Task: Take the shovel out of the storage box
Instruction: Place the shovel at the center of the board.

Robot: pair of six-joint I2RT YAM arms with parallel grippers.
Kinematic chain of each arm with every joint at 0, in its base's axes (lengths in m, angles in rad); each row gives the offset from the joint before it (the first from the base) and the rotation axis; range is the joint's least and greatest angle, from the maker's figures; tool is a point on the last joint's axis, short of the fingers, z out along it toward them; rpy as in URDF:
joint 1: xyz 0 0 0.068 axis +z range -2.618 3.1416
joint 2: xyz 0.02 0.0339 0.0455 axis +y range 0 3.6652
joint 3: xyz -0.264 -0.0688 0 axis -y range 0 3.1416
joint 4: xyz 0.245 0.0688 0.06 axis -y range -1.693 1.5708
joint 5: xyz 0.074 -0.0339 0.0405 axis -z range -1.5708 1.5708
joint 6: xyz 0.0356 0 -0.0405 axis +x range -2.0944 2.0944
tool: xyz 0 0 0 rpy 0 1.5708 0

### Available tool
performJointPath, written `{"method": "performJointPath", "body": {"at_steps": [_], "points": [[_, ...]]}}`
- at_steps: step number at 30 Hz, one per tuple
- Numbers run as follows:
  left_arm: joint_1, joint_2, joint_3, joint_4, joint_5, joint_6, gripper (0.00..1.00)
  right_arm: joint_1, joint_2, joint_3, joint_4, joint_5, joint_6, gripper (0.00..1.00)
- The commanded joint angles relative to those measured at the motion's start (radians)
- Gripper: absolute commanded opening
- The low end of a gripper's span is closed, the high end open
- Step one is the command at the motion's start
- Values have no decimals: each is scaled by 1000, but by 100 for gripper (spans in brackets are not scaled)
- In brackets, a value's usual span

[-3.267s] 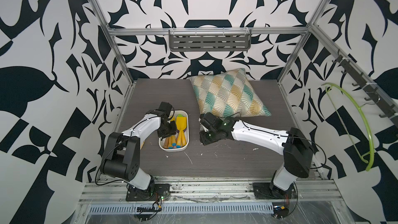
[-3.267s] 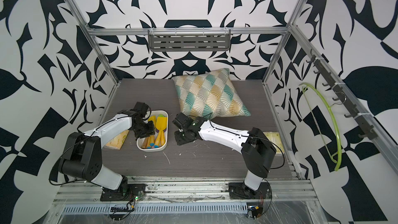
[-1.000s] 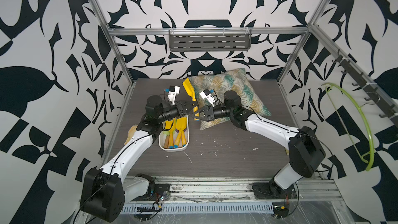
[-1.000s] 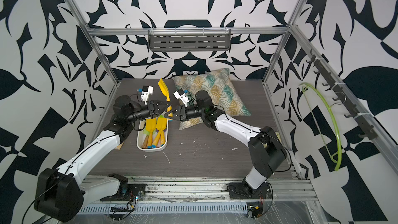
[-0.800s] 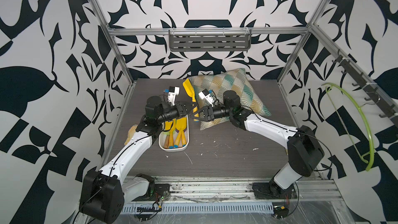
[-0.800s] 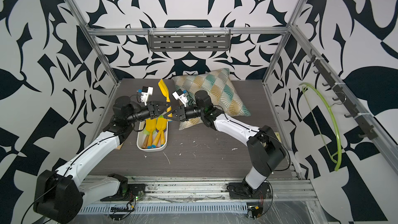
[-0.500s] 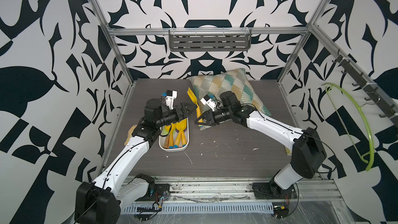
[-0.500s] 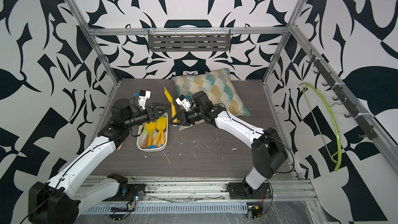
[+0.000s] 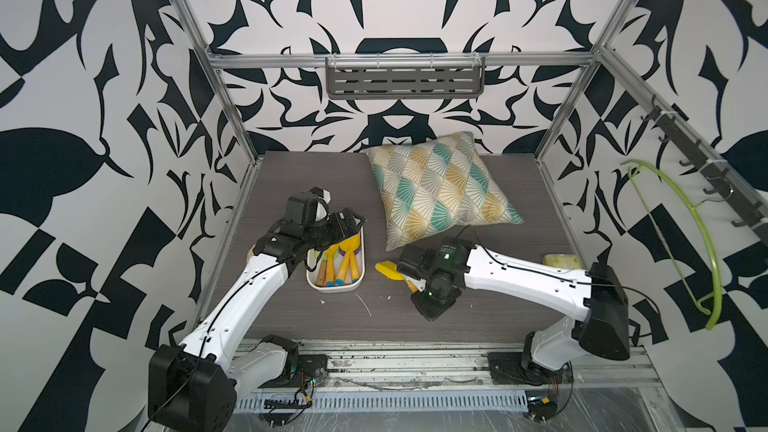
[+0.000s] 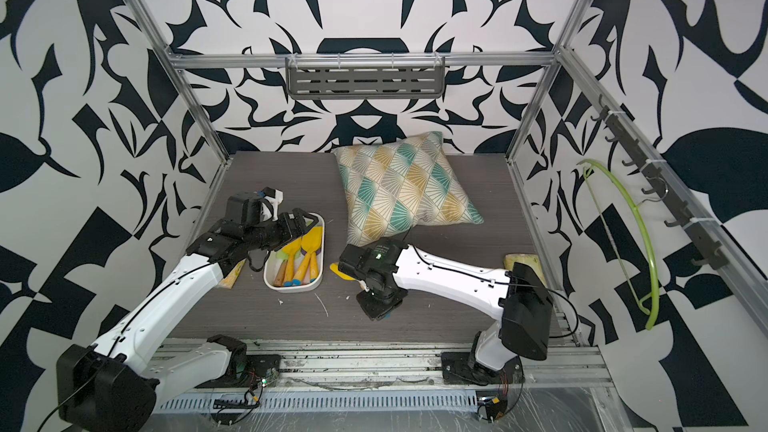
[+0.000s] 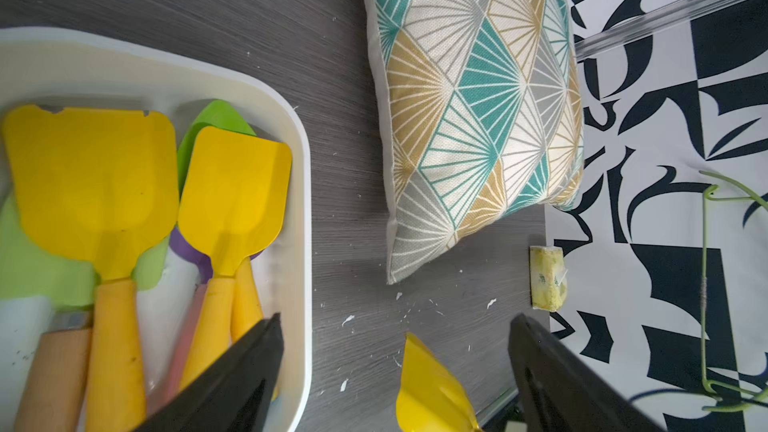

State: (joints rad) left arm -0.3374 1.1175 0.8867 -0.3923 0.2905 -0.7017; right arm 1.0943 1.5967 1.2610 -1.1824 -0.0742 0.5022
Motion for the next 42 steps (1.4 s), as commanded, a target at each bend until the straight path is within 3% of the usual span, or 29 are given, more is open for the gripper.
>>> {"method": "performJointPath", "body": {"at_steps": [1, 13, 19, 26, 31, 37, 42], "points": [[3, 11, -16, -36, -19, 22, 92, -4, 61, 11, -10, 97, 34, 0], [3, 34, -49, -36, -6, 28, 92, -6, 308, 112, 38, 166, 75, 0], [3, 38, -63, -36, -10, 46, 92, -5, 362, 108, 82, 105, 83, 30], [3, 44, -68, -36, -4, 54, 93, -9, 386, 120, 114, 63, 71, 44], [3, 48, -60, -78, -17, 66, 93, -9, 372, 106, 131, 42, 81, 44], [3, 91, -20, -218, -121, 137, 92, 1, 307, 89, 208, -90, 118, 45], [3, 176, 4, -264, -156, 176, 86, 7, 325, 104, 252, -164, 125, 44]]}}
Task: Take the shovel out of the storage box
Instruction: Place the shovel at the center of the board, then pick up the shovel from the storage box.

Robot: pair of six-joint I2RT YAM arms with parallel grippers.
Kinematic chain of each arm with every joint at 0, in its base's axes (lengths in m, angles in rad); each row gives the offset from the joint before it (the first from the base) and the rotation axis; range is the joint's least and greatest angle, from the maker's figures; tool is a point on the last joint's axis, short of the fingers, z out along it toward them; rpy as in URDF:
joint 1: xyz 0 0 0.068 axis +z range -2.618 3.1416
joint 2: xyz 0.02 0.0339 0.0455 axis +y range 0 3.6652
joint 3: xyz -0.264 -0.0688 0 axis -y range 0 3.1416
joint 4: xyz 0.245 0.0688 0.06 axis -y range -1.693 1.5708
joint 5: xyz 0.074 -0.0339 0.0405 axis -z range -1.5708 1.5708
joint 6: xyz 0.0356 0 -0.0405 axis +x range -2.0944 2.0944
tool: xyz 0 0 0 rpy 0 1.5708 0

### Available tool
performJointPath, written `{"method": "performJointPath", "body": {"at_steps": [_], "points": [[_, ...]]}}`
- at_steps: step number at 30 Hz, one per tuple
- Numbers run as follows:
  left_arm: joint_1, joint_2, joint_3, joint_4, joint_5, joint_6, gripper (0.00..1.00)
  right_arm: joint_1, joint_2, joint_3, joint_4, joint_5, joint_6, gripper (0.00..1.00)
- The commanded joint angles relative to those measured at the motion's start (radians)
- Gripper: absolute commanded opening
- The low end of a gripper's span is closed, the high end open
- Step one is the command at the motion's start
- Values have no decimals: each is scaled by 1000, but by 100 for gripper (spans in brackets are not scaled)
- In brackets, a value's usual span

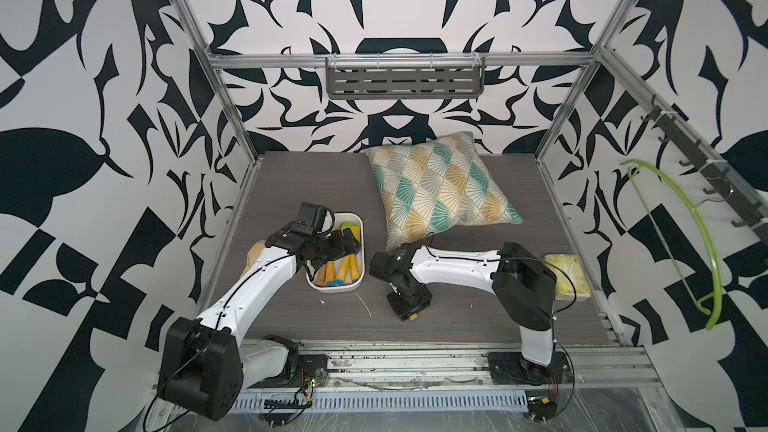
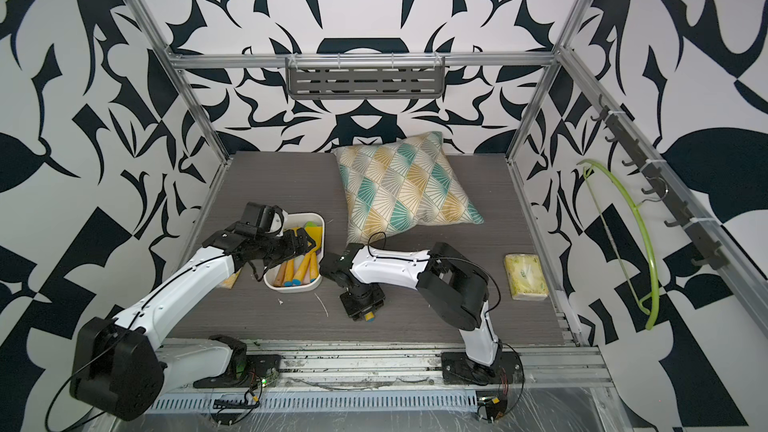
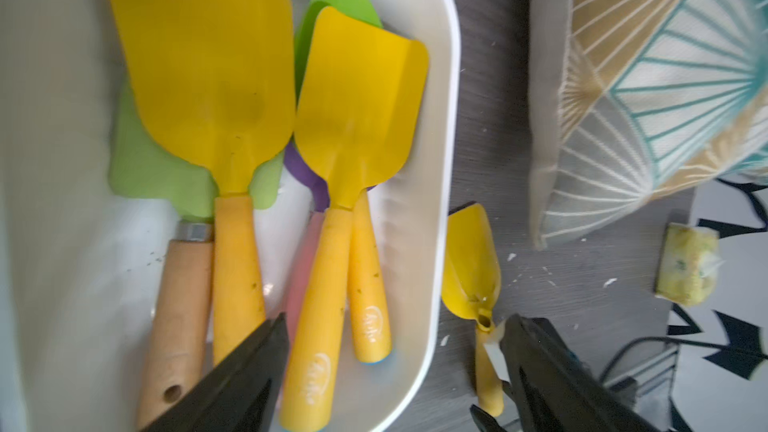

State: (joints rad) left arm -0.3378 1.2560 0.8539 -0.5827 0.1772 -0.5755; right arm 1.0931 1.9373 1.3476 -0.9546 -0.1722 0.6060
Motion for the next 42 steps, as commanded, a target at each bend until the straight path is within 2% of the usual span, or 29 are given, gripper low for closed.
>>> {"method": "performJointPath", "body": {"at_steps": [1, 3, 7, 10, 12, 17, 23, 31, 33, 36, 42], "points": [[3, 63, 41, -74, -45, 56, 84, 10, -16, 18, 29, -69, 17, 44], [3, 99, 56, -74, -50, 66, 75, 9, -32, 16, 28, -61, 21, 44], [2, 188, 101, -97, -69, 94, 71, 8, -118, -14, 109, -94, 2, 44], [0, 226, 129, -110, -120, 126, 66, 0, -163, -20, 90, -34, -19, 43], [0, 245, 146, -114, -137, 139, 59, -12, -195, -27, 72, 4, -31, 42], [-42, 319, 196, -114, -167, 153, 53, -56, -293, -82, 93, 55, -25, 40], [-84, 405, 239, -153, -208, 151, 43, -71, -313, -85, 73, 94, -40, 40], [-110, 438, 245, -202, -225, 157, 40, -72, -323, -126, 98, 97, -37, 39], [-110, 451, 240, -204, -229, 154, 33, -71, -321, -127, 100, 101, -40, 39], [-110, 453, 238, -204, -241, 156, 30, -71, -319, -125, 104, 104, -44, 39], [-109, 433, 250, -206, -242, 155, 18, -71, -327, -116, 119, 116, -50, 38]]}}
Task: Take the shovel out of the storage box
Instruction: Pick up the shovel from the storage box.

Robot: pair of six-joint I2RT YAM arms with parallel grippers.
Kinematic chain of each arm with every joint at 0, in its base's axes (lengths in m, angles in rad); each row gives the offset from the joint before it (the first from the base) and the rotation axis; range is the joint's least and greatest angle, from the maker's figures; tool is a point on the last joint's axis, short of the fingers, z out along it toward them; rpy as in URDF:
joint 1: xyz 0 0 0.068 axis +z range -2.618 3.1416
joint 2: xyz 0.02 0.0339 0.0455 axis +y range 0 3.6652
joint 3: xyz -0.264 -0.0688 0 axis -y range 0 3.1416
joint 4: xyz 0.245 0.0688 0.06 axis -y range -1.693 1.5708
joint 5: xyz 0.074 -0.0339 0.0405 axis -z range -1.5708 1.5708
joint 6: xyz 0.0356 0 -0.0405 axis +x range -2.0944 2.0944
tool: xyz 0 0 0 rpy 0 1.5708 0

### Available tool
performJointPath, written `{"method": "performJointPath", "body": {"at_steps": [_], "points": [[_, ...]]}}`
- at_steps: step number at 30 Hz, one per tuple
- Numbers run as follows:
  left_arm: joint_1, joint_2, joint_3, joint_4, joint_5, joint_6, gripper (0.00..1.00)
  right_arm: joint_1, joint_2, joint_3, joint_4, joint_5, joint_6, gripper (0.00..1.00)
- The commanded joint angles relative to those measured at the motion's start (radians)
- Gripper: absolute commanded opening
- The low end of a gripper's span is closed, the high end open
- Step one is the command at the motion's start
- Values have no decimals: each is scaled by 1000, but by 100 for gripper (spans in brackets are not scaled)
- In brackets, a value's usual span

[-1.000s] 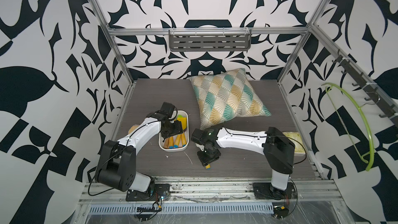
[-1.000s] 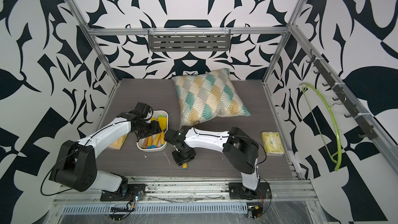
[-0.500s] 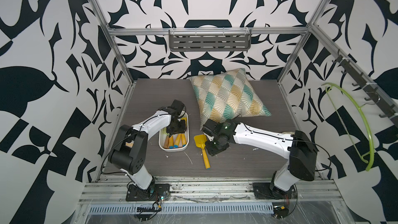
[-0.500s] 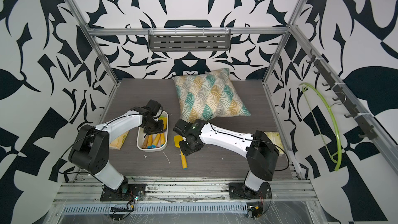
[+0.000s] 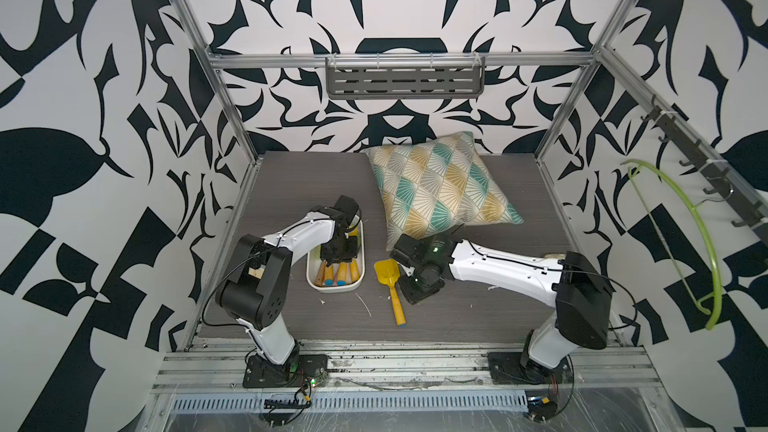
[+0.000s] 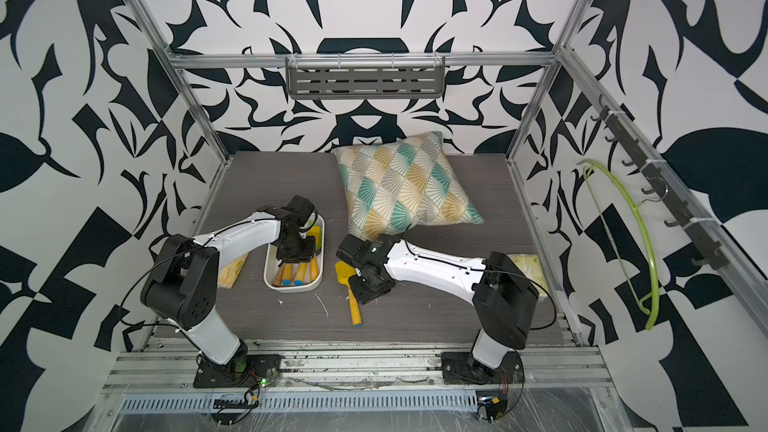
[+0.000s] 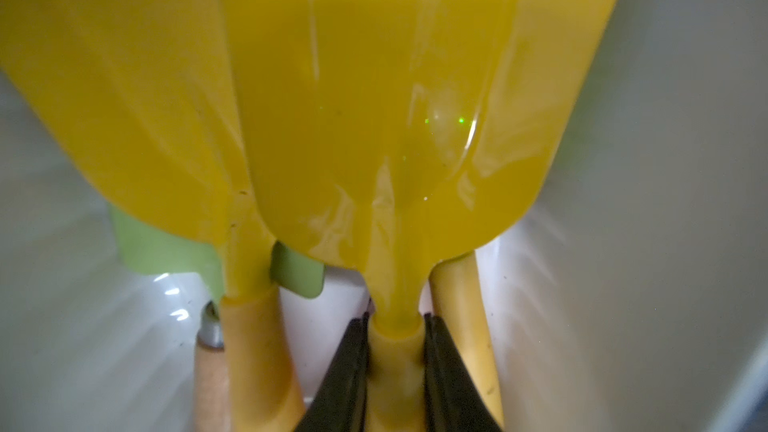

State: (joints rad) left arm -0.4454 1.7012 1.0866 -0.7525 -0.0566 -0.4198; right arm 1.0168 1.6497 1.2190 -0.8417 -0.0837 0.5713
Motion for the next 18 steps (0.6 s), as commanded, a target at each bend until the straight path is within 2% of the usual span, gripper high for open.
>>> {"method": "performJointPath", "body": {"at_steps": [1, 6, 9, 11, 13, 16, 18], "points": [[-2, -27, 24, -44, -4, -8, 18, 4, -45, 20, 6, 35, -16, 38], [5, -119, 64, -56, 11, -24, 12, -32, -104, 17, 66, 24, -23, 38], [28, -185, 84, -25, 78, -41, 3, -104, -164, -23, 174, -69, -39, 42], [56, -239, 72, 53, 190, -66, 0, -166, -194, -47, 255, -167, -51, 50], [81, -296, 44, 160, 311, -109, 0, -236, -210, -67, 337, -319, -51, 53], [112, -385, -46, 444, 521, -265, 0, -332, -235, -115, 543, -543, 8, 56], [117, -405, -80, 592, 622, -363, 0, -375, -230, -130, 662, -669, 49, 59]]}}
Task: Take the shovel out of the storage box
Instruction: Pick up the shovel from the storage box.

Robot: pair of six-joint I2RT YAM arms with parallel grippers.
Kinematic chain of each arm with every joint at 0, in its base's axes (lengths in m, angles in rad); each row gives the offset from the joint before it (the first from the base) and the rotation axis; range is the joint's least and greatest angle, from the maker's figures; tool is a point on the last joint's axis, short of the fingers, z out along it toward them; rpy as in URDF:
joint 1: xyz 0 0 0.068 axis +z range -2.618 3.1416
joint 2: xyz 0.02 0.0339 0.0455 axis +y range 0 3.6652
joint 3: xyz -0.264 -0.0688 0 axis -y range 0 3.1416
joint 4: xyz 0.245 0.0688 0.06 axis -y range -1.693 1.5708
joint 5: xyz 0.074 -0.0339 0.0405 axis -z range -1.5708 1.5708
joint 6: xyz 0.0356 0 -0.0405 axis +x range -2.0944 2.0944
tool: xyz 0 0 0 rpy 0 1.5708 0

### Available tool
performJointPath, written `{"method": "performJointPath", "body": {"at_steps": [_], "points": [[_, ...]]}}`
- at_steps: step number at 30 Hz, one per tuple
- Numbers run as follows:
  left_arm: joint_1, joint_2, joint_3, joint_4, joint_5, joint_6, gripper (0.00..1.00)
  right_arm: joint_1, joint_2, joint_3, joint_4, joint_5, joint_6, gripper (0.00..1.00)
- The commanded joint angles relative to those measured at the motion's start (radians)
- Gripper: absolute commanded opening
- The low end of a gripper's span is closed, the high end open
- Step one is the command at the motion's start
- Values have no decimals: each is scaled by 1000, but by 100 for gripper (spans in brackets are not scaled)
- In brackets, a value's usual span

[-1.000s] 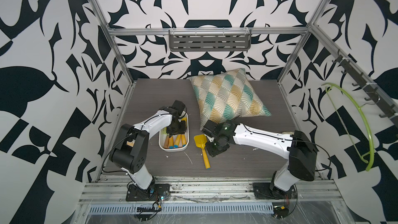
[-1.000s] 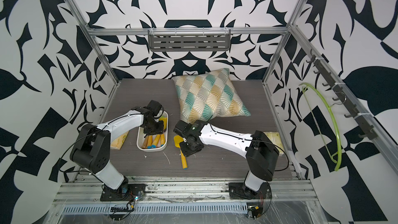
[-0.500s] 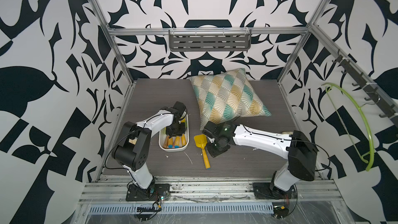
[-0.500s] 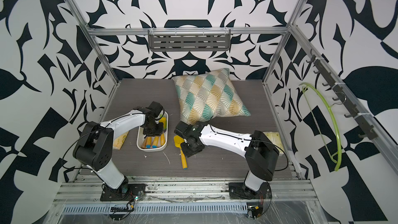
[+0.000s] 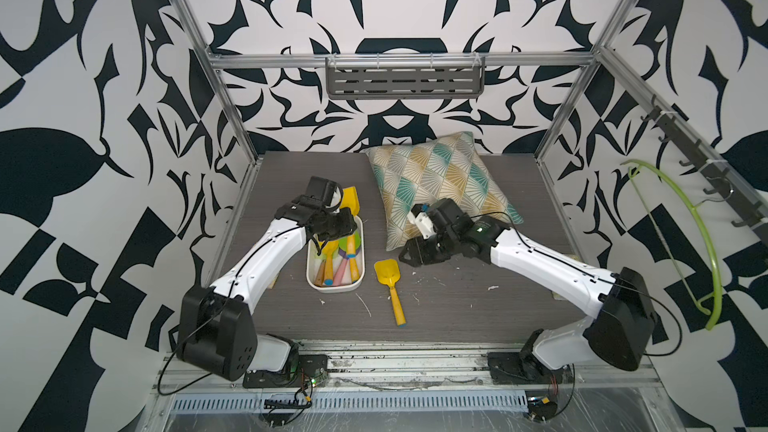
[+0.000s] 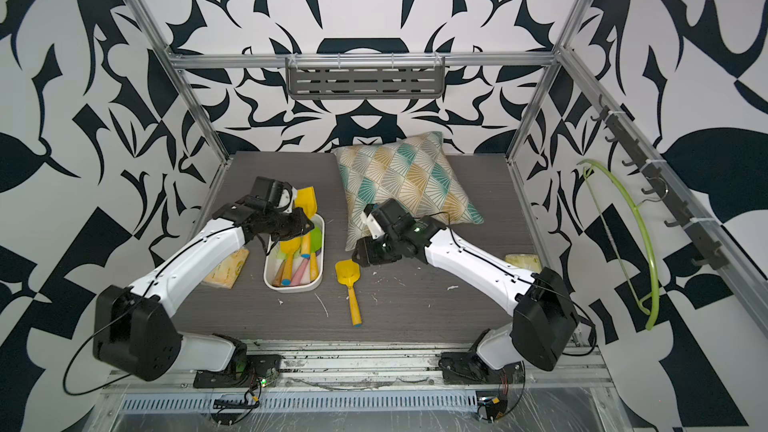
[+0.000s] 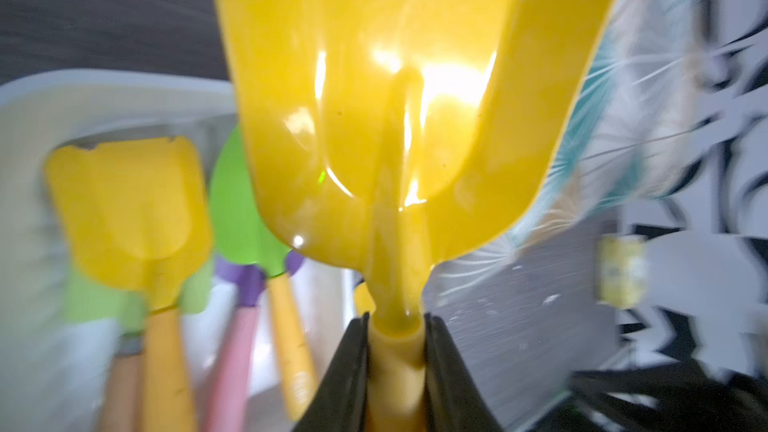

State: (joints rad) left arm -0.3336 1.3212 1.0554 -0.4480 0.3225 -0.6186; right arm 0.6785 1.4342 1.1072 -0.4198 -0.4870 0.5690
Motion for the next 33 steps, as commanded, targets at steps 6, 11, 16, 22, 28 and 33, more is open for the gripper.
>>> {"method": "performJointPath", "body": {"at_steps": [6, 11, 16, 22, 28, 33], "points": [[0, -78, -134, 600, 352, -340, 0, -61, 45, 12, 538, -484, 214, 59], [-21, -110, -217, 778, 359, -423, 0, -56, 99, 16, 748, -513, 359, 59], [-44, -107, -251, 851, 358, -456, 0, -39, 135, 73, 692, -511, 330, 57], [-50, -91, -241, 843, 373, -453, 0, -25, 176, 97, 722, -517, 353, 33], [-50, -117, -201, 538, 273, -285, 84, -25, 139, 82, 526, -464, 254, 3], [-42, -163, -210, 385, 117, -252, 99, -11, 35, 183, -179, -151, -61, 0]]}}
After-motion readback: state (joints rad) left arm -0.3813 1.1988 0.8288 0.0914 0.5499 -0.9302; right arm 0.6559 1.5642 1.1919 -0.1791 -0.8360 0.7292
